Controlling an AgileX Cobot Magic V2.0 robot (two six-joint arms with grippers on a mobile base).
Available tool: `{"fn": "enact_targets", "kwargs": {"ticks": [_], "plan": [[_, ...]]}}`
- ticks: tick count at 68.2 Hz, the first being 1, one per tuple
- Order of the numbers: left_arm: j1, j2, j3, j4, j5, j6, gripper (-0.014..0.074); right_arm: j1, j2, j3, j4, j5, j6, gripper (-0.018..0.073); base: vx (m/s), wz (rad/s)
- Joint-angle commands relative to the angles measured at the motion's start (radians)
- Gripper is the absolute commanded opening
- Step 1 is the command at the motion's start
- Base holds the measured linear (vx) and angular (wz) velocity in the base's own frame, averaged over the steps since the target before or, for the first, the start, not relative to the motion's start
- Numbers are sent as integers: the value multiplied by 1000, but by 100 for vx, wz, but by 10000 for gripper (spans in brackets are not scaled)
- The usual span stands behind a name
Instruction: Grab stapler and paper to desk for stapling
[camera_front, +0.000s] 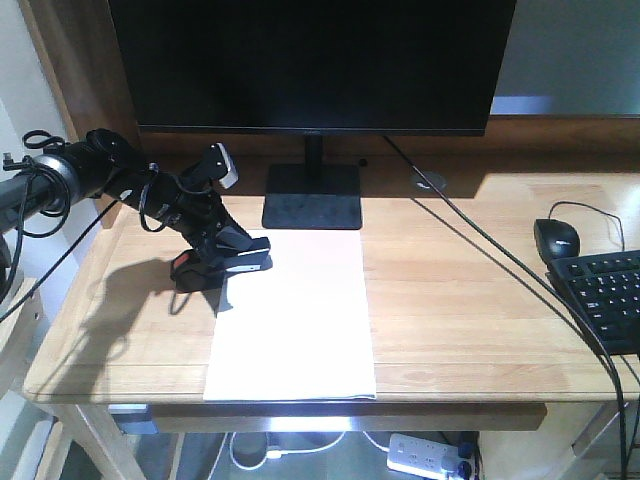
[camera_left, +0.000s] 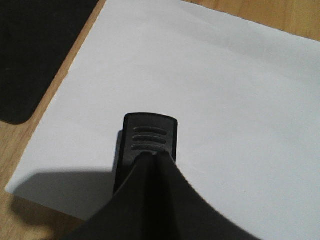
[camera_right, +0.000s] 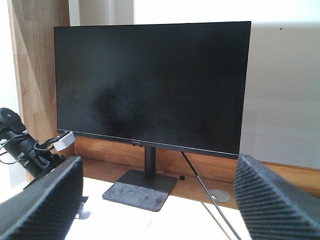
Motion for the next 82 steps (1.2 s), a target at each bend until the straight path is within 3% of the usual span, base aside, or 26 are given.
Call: {"fn": "enact_targets", "kwargs": {"ticks": [1,64,76,82], "plan": [[-6,-32,-5,79,26,-18,-6,-3,9,-26,-9,-28,-3,578,0,0],[-6,-32,-5,81,24,-18,-6,-3,9,-26,-9,-26,-3,578,0,0],[-6,-52,-26,119,58,-20,-6,-3,9,-26,-9,-26,-3,578,0,0],[-3,-82,-75,143,103,-66,-6,-3,9,-26,-9,-26,-3,578,0,0]]}}
